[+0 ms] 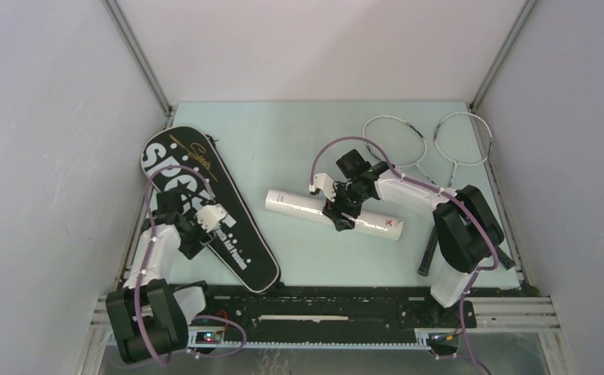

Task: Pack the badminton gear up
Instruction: Pick up the lid from the center of the board.

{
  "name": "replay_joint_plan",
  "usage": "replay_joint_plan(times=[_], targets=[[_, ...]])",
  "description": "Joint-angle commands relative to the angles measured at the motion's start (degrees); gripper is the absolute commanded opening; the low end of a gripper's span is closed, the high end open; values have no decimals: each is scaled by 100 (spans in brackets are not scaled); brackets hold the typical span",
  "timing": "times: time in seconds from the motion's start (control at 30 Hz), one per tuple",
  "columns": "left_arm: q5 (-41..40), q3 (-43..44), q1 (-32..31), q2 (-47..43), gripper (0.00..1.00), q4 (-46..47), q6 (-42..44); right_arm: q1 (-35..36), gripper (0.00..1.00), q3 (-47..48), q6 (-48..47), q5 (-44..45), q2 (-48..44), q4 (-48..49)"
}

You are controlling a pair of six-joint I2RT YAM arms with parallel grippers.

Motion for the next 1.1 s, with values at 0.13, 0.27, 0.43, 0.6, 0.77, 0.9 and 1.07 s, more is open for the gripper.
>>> replay_joint_plan(times=[0.13,0.27,0.43,0.6,0.77,0.9,1.07], targets=[[335,671,51,-440,64,-909,-134,-24,21,140,21,-87,-95,101],[599,966,55,-441,64,-1123,-304,-29,21,135,30,-86,-124,99],[407,948,47,-258,70,-914,-344,-53,21,136,-11,-110,-148,94],[85,651,48,46,97,-184,-297,-123,20,141,-51,-247,-172,91],[81,581,50,581,100,203,-226,-307,20,142,-160,-462,-192,42],[84,664,51,1011,100,305,-140,-466,20,142,-244,-631,-168,-33],[87,640,50,1036,100,183,76,-579,18,134,-289,-943,-175,-195]])
